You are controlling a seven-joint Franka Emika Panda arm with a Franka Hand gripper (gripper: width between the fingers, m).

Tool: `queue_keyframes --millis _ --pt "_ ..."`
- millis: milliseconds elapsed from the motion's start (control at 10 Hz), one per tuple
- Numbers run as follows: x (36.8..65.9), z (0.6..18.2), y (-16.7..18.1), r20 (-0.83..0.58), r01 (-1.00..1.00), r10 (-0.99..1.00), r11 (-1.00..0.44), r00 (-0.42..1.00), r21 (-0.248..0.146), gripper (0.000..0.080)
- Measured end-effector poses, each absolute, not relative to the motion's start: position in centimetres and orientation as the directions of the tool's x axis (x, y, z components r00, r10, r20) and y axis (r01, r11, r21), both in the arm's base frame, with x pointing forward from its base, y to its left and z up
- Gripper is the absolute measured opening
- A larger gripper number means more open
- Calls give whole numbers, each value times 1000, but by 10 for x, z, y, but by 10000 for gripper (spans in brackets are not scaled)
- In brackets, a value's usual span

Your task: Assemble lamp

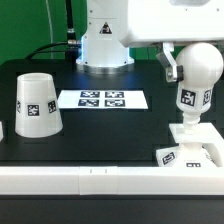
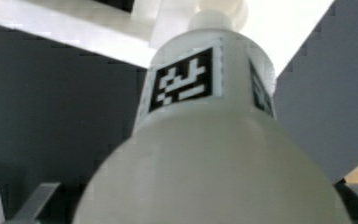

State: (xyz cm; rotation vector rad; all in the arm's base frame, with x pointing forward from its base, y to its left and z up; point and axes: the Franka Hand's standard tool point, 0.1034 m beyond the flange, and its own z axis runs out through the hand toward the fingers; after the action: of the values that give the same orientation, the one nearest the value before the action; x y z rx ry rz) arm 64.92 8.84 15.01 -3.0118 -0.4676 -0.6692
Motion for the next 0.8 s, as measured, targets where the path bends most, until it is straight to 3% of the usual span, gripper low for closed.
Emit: queue_keyframes --millis 800 --pt "645 135 90 411 300 292 -953 863 46 576"
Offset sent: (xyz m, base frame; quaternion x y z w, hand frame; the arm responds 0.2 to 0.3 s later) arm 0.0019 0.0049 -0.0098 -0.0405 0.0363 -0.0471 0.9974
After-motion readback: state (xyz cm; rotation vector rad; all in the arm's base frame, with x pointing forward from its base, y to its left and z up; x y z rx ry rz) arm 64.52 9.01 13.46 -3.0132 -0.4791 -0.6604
